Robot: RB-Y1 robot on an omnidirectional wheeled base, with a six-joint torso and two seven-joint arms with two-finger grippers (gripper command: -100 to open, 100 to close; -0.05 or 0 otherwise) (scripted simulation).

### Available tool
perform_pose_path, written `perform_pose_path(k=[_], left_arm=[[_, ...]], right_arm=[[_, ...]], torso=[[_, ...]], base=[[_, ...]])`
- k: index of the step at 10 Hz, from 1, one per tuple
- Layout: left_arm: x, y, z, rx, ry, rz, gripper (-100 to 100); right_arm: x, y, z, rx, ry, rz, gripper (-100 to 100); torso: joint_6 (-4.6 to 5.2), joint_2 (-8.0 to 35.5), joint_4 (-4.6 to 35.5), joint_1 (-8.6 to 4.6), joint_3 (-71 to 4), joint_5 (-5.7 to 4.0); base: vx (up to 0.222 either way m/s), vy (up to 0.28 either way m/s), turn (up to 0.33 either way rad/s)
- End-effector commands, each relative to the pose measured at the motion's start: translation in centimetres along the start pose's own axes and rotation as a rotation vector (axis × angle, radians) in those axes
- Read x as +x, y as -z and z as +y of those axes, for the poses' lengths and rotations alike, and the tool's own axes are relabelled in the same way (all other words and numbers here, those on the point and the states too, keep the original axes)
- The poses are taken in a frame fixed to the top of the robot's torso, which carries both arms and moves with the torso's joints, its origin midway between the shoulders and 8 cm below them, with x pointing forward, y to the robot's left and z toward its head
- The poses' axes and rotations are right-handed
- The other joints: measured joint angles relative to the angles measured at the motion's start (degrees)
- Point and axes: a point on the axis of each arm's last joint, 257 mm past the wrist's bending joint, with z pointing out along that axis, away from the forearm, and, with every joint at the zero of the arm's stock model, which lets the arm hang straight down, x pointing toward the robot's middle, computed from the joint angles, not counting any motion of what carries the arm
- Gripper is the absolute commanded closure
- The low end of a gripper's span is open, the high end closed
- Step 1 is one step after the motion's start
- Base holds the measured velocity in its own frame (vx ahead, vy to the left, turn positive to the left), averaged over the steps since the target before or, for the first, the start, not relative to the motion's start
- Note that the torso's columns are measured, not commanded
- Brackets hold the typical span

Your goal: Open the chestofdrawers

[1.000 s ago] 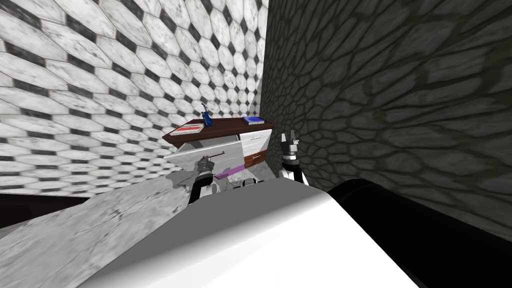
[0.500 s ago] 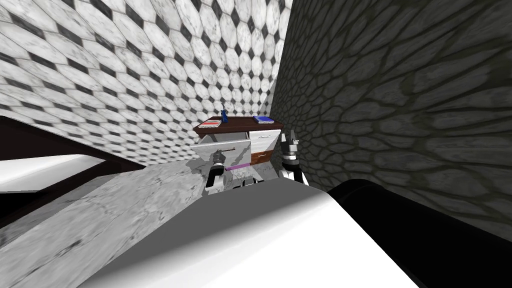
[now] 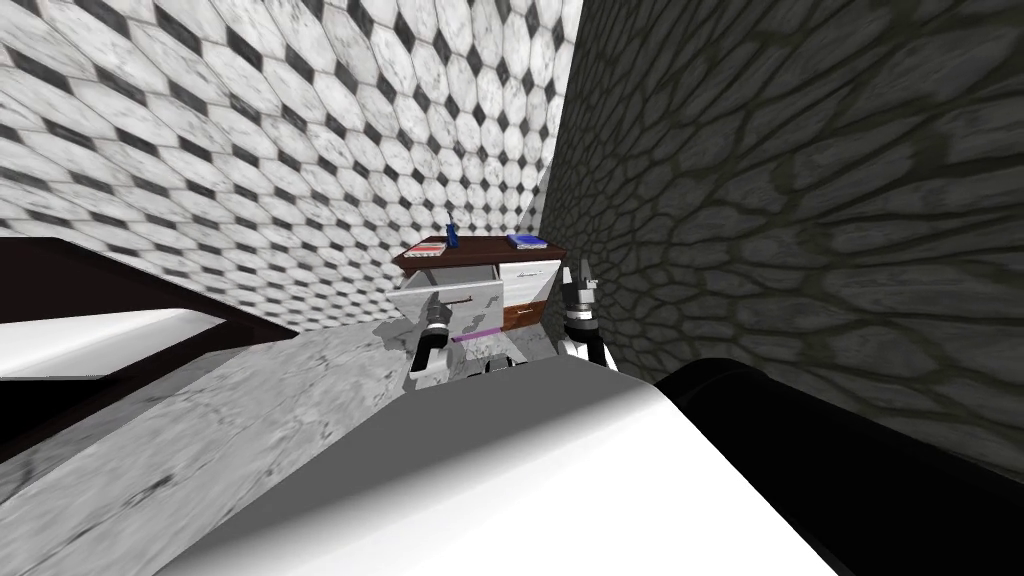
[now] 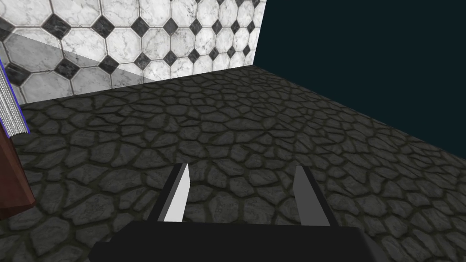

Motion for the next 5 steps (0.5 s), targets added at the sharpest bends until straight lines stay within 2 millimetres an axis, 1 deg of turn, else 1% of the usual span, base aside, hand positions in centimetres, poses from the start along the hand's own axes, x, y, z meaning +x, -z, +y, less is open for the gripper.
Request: perform_pose_path(k=[1,5], left_arm=[[0.1,-0.2,-1.4,-0.001,0.001,-0.003,-100],[0.4,-0.2,-3.6,0.0,0.002,-0.009,-100]], right_arm=[[0.0,0.0,0.0,0.0,0.0,0.0,0],[0.0,0.0,0.0,0.0,0.0,0.0,0]], torso=[[0.0,0.0,0.0,0.0,0.0,0.0],[-0.04,0.3,0.2,-0.06,0.1,-0.1]], base=[[0.006,0.005,-0.012],[0.003,0.002,-0.015]])
